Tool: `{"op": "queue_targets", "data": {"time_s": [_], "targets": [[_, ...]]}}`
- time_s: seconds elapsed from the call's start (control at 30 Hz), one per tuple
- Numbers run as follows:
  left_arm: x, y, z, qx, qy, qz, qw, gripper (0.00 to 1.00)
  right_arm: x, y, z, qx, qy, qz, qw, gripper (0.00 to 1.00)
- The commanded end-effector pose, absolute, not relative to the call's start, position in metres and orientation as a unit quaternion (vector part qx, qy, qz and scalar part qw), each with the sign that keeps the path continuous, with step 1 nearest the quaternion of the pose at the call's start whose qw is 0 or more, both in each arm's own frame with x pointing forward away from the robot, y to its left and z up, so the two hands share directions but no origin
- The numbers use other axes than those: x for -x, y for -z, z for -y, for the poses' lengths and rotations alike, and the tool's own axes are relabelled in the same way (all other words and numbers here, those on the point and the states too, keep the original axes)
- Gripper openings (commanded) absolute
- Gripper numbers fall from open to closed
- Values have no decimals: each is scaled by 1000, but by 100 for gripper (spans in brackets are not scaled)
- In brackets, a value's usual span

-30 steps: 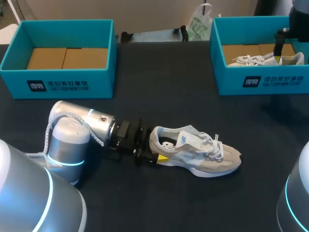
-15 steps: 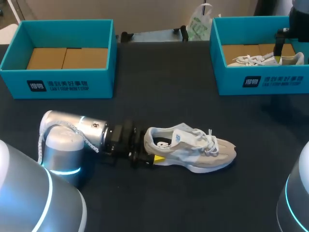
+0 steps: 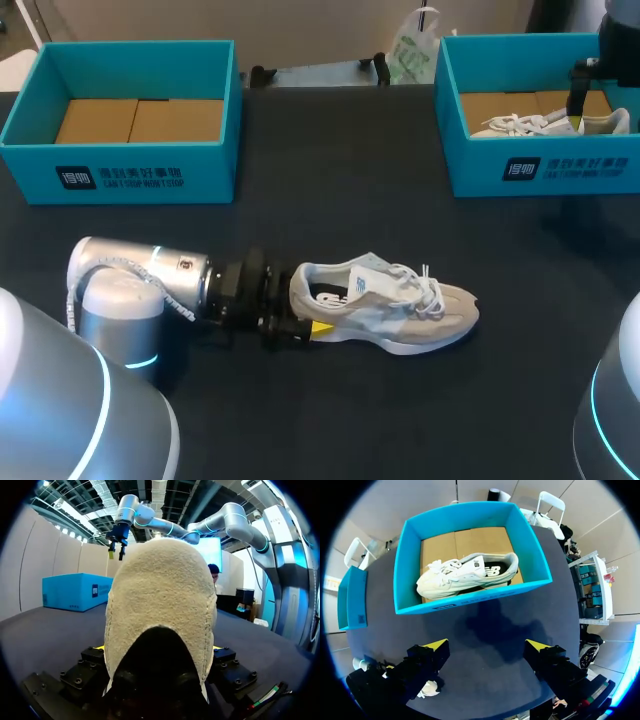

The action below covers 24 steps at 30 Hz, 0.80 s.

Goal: Take the shoe out of the shoebox, open the shoe tongue, remove and reinsert the insole, then place the shoe into the shoebox

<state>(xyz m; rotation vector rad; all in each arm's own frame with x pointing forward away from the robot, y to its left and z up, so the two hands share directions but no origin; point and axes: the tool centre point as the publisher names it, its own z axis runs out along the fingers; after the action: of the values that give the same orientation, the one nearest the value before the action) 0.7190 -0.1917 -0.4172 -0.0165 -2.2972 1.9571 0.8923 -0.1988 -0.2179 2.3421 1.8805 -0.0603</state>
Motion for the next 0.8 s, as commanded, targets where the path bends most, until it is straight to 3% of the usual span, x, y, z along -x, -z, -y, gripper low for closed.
{"op": "queue_targets", "data": {"time_s": [0.03, 0.6, 0.8], "targets": [[-717, 417, 192, 2, -646, 761, 66, 0, -891, 218, 199, -778, 19, -624, 69, 100], [-717, 417, 192, 2, -646, 761, 66, 0, -891, 218, 199, -778, 19, -624, 69, 100], [-717, 417, 192, 2, -646, 761, 66, 0, -872, 199, 163, -780, -11, -622, 64, 100]]}}
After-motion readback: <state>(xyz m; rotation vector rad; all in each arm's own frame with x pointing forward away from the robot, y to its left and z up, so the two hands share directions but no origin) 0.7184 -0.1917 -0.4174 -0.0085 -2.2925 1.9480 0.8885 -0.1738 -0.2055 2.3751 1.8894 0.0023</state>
